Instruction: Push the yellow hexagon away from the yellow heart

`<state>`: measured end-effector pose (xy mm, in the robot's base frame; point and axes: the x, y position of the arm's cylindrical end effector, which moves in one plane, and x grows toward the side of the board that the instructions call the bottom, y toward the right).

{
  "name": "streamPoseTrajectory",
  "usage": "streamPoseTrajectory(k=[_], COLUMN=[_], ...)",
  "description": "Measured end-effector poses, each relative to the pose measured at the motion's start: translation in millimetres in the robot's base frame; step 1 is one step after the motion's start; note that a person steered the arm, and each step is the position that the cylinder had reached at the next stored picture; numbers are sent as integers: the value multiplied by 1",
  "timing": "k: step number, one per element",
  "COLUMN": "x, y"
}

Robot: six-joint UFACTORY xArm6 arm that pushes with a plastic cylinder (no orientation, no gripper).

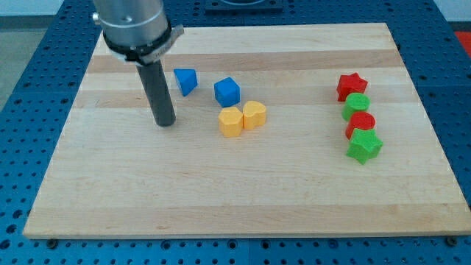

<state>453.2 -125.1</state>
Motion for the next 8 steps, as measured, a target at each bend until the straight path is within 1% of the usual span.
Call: streamPoseTrajectory(k=[1,2,4,5,6,8], x=[30,42,39,19,0,0], y=[37,89,189,207,197,106])
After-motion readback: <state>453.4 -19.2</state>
